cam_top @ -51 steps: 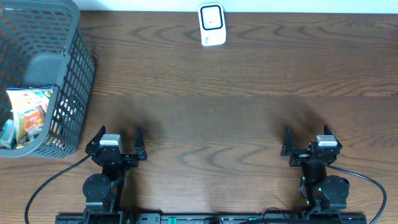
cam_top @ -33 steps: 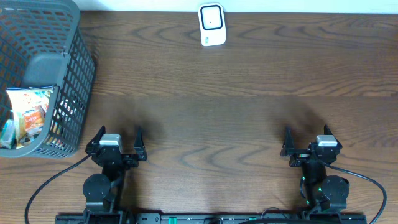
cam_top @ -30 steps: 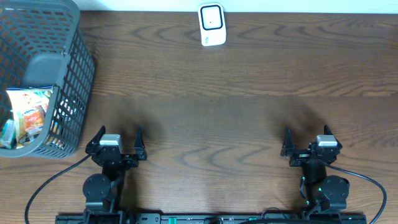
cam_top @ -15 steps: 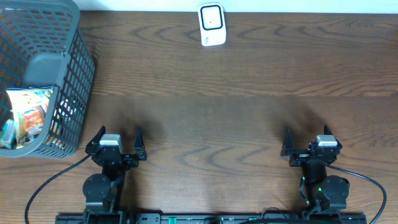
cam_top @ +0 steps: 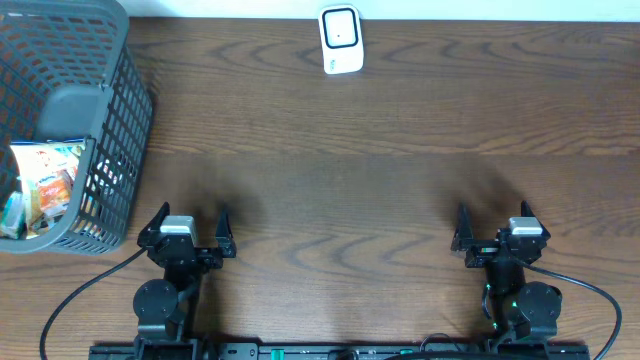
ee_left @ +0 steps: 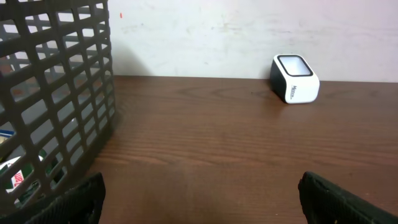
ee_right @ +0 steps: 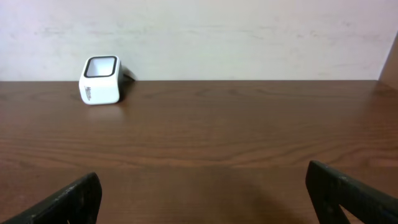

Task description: Scan the item barcode

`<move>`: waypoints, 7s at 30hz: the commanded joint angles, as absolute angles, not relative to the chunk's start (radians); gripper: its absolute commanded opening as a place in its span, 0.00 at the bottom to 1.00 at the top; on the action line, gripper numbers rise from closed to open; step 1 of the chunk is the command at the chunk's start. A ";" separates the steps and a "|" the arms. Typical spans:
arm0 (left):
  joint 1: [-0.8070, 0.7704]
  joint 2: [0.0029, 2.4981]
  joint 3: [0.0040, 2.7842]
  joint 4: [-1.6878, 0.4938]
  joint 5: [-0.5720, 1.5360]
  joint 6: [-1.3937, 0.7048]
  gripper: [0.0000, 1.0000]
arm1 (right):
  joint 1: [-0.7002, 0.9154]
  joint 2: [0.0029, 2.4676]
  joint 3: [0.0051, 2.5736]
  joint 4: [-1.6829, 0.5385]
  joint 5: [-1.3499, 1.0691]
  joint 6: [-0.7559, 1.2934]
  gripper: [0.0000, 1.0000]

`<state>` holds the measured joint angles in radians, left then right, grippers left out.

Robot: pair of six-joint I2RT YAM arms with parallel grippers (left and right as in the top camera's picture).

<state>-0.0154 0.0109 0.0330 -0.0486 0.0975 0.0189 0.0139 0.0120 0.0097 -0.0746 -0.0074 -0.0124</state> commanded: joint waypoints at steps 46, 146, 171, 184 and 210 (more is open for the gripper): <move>-0.018 0.257 0.430 0.634 0.302 -0.524 0.98 | 0.007 0.009 0.006 -0.075 -0.006 -0.027 0.99; 0.638 2.014 1.777 -0.878 0.012 0.146 0.98 | 0.007 0.009 0.006 -0.075 -0.006 -0.027 0.99; 0.639 2.263 1.771 -0.866 0.027 0.254 0.58 | 0.007 0.009 0.006 -0.075 -0.006 -0.027 0.99; 0.639 2.070 1.777 -0.867 0.084 0.020 0.07 | 0.007 0.009 0.006 -0.075 -0.006 -0.027 0.99; 0.638 1.601 1.769 -0.746 -0.227 -0.094 0.07 | 0.007 0.009 0.006 -0.075 -0.006 -0.027 0.99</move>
